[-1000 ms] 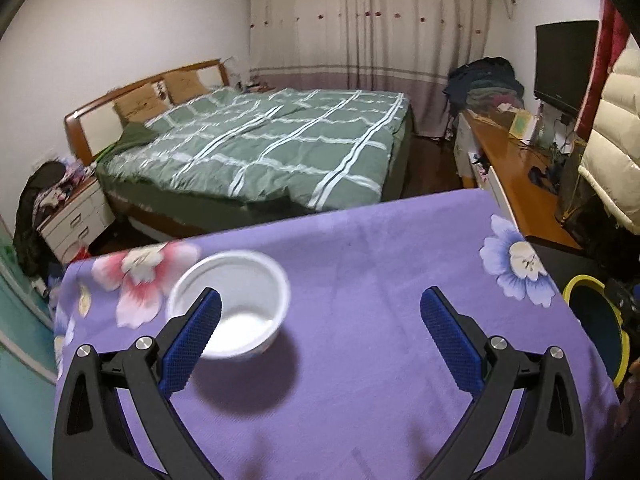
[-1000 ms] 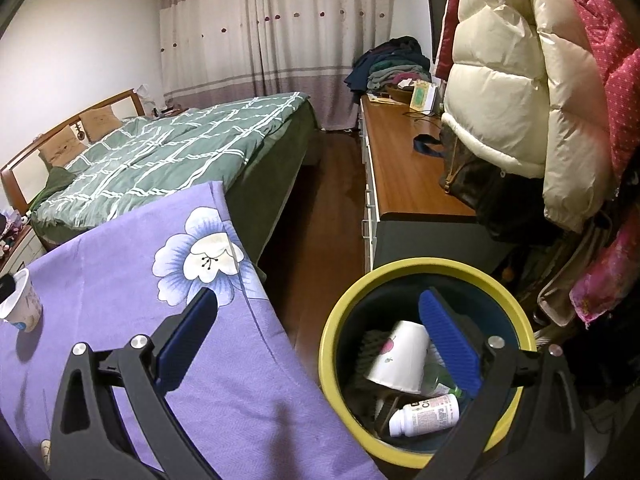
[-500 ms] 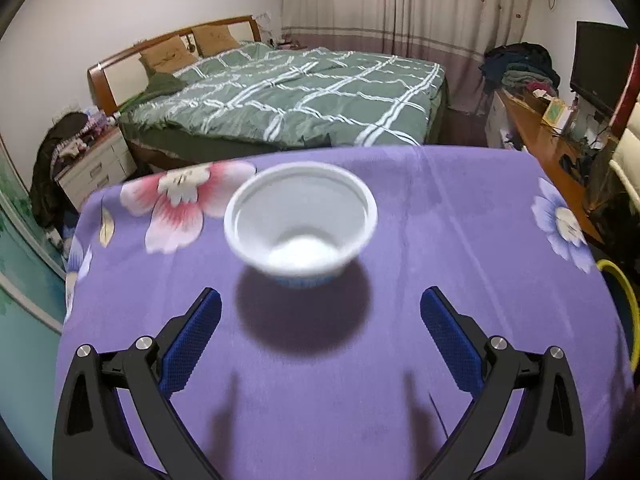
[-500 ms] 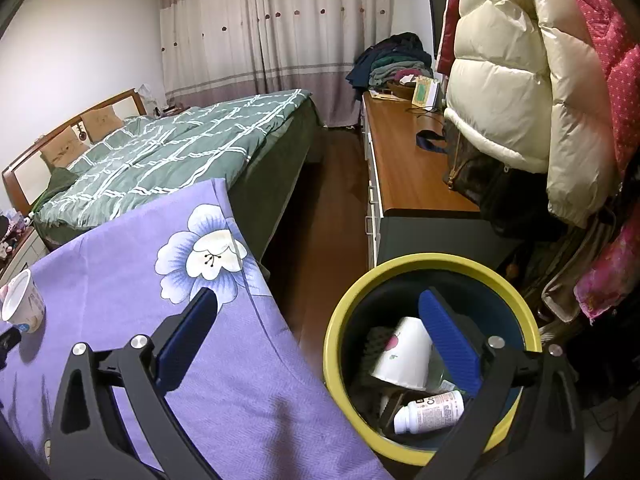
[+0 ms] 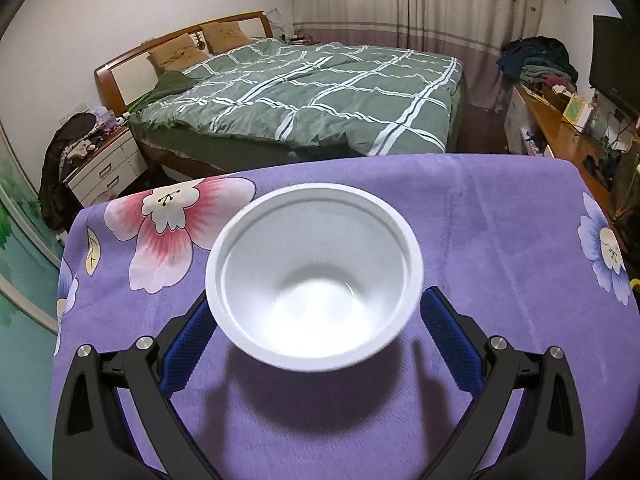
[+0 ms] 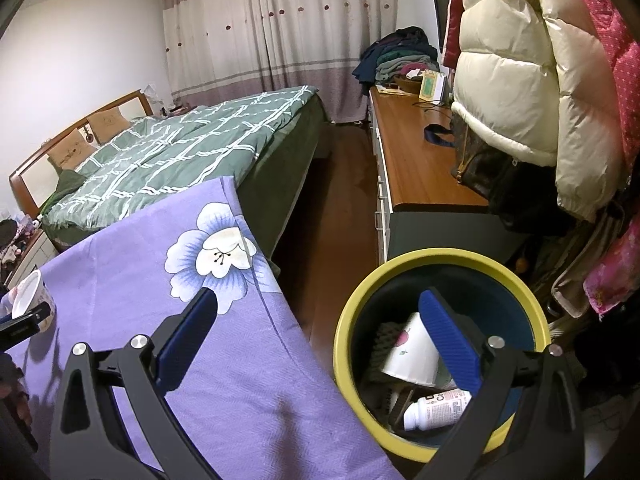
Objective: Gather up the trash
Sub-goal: 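Grasp the white bowl by its rim with the left gripper, then carry the white bowl over the yellow bin and open the left gripper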
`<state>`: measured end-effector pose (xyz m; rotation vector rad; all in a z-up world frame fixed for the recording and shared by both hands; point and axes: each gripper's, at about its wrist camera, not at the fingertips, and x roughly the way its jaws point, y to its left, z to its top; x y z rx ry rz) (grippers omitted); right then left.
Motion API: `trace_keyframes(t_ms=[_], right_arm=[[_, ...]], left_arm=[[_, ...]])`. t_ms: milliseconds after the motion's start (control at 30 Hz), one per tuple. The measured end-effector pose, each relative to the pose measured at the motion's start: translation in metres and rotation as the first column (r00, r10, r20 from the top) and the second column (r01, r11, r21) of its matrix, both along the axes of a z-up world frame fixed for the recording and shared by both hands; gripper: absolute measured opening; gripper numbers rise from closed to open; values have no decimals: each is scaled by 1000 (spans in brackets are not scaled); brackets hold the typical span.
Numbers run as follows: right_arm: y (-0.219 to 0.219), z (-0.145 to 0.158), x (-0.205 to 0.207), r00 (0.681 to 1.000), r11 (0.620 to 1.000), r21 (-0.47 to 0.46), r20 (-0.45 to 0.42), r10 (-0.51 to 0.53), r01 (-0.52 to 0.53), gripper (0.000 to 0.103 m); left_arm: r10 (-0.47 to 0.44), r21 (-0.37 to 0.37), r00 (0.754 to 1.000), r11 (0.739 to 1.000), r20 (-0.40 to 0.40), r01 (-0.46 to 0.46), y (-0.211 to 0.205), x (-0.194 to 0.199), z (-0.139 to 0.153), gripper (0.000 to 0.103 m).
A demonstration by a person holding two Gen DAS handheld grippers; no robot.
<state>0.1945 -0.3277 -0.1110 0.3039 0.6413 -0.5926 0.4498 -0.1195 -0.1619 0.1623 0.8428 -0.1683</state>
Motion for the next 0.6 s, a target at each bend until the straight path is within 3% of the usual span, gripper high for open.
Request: trace_keyframes(t_ms=[167,333,600], right_arm=[[0,0,0,1000,1000,9,4,9,-9,96],[0,1,-1,1000,1000,17,10,15,-16,96],[3,4,-3,1000,1000,-10,0,21,-21,96]], left_arm=[[16,-7,1000,1000,13,-16,1,12,-2,97],[16,-9,1000,1000,2,-16,0,24,-6,81],[-32,-17,999,999,20,32,-11,-2,5,80]])
